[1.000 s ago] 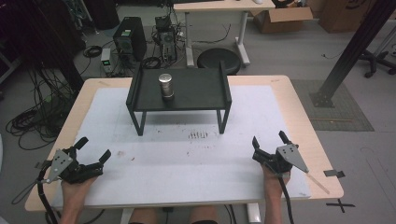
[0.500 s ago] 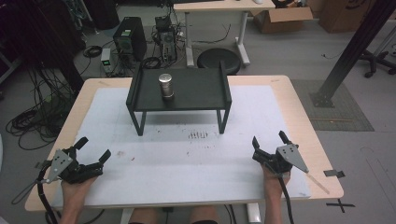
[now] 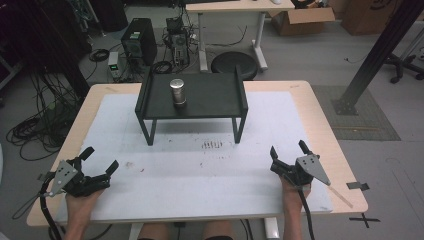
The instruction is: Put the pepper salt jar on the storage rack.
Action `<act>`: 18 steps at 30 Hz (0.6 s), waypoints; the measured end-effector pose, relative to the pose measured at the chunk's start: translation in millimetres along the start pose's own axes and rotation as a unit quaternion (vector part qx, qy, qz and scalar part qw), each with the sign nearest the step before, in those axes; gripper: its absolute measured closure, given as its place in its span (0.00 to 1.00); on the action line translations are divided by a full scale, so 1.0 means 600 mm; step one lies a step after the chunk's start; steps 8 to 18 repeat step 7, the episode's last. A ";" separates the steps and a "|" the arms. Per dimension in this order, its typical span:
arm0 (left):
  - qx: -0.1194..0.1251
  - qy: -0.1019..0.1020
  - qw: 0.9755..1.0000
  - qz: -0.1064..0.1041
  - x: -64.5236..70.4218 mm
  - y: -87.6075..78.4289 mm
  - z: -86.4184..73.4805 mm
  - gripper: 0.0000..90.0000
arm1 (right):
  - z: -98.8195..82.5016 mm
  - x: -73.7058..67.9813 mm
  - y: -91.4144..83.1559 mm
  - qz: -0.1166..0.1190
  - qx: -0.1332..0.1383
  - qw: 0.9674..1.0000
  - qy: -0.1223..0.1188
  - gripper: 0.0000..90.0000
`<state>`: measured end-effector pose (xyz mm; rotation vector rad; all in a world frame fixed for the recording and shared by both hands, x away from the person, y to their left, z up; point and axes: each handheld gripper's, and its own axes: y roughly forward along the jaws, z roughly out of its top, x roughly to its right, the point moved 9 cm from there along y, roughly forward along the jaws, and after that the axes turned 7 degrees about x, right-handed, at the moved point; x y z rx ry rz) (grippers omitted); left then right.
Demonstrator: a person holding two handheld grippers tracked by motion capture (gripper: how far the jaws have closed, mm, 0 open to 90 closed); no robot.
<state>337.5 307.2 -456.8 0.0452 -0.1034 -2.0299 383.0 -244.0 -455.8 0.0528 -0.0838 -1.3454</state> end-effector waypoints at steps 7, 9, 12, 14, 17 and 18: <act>0.002 -0.003 1.000 0.000 -0.001 0.000 0.000 0.00 | 0.000 0.000 0.000 0.000 0.000 1.000 0.001 0.04; 0.002 -0.003 1.000 0.000 -0.001 0.000 0.000 0.00 | 0.000 0.000 0.000 0.000 0.000 1.000 0.001 0.04; 0.002 -0.003 1.000 0.000 -0.001 0.000 0.000 0.00 | 0.000 0.000 0.000 0.000 0.000 1.000 0.001 0.04; 0.002 -0.003 1.000 0.000 -0.001 0.000 0.000 0.00 | 0.000 0.000 0.000 0.000 0.000 1.000 0.001 0.04; 0.002 -0.003 1.000 0.000 -0.001 0.000 0.000 0.00 | 0.000 0.000 0.000 0.000 0.000 1.000 0.001 0.04; 0.002 -0.003 1.000 0.000 -0.001 0.000 0.000 0.00 | 0.000 0.000 0.000 0.000 0.000 1.000 0.001 0.04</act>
